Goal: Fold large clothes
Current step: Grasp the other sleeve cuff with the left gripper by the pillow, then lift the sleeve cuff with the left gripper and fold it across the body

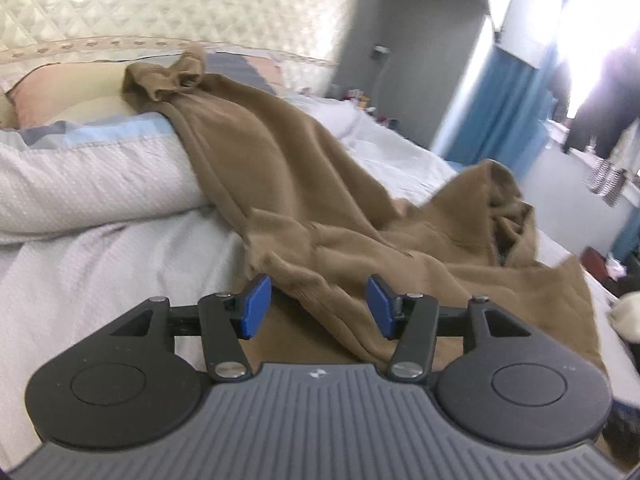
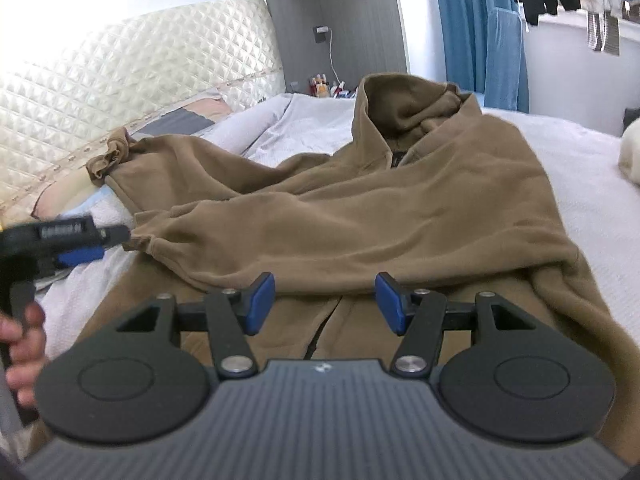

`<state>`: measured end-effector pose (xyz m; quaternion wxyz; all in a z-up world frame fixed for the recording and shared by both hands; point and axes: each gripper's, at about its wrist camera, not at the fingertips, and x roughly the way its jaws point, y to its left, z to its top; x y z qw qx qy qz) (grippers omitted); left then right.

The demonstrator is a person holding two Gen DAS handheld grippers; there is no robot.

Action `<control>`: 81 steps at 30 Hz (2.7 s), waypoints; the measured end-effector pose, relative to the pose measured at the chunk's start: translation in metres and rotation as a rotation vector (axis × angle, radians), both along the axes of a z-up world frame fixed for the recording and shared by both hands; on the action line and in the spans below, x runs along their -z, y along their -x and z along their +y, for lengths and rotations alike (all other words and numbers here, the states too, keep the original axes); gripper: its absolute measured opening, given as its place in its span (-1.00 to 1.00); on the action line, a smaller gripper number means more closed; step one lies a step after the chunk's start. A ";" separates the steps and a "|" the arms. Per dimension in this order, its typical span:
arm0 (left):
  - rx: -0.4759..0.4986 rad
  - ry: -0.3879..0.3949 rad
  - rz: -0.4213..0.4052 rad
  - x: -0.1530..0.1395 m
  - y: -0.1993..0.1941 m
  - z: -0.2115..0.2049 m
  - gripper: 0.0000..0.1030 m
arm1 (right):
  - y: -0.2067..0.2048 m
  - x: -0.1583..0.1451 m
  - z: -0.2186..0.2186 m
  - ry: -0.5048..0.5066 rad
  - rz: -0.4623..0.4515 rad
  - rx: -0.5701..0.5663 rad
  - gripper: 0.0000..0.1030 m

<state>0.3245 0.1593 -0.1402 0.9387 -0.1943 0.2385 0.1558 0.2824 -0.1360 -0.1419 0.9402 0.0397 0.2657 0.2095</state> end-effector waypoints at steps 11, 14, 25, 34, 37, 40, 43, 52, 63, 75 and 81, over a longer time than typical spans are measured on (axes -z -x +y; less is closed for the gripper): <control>-0.137 0.119 0.098 0.013 -0.064 0.104 0.20 | -0.022 0.015 0.000 -0.022 0.073 0.000 0.19; -0.184 0.157 0.100 0.016 -0.079 0.142 0.20 | -0.025 0.016 0.001 -0.023 0.058 0.001 0.72; -0.268 0.258 -0.038 0.000 -0.147 0.254 0.20 | -0.061 0.033 0.006 -0.051 0.152 0.051 0.74; -0.414 0.366 -0.040 -0.015 -0.186 0.311 -0.10 | -0.079 0.047 0.018 -0.023 0.200 0.081 0.74; -0.415 0.296 0.031 -0.020 -0.197 0.312 -0.50 | -0.085 0.055 0.018 -0.027 0.220 0.091 0.74; -0.381 0.188 0.036 -0.033 -0.194 0.296 -0.61 | -0.087 0.055 0.017 -0.043 0.226 0.100 0.74; -0.353 0.109 0.031 -0.058 -0.191 0.276 -0.64 | -0.086 0.051 0.015 -0.048 0.214 0.107 0.74; -0.087 -0.328 -0.069 -0.172 -0.166 0.135 -0.66 | -0.072 0.026 -0.009 -0.135 0.164 0.129 0.74; 0.068 -0.412 -0.141 -0.185 -0.100 -0.049 -0.67 | -0.042 -0.007 -0.070 -0.296 0.087 0.165 0.74; 0.192 -0.383 0.026 -0.067 -0.056 -0.234 -0.67 | -0.011 -0.002 -0.129 -0.424 0.065 0.206 0.74; 0.203 -0.353 0.143 0.009 -0.036 -0.266 -0.67 | 0.011 -0.003 -0.161 -0.407 0.013 0.273 0.74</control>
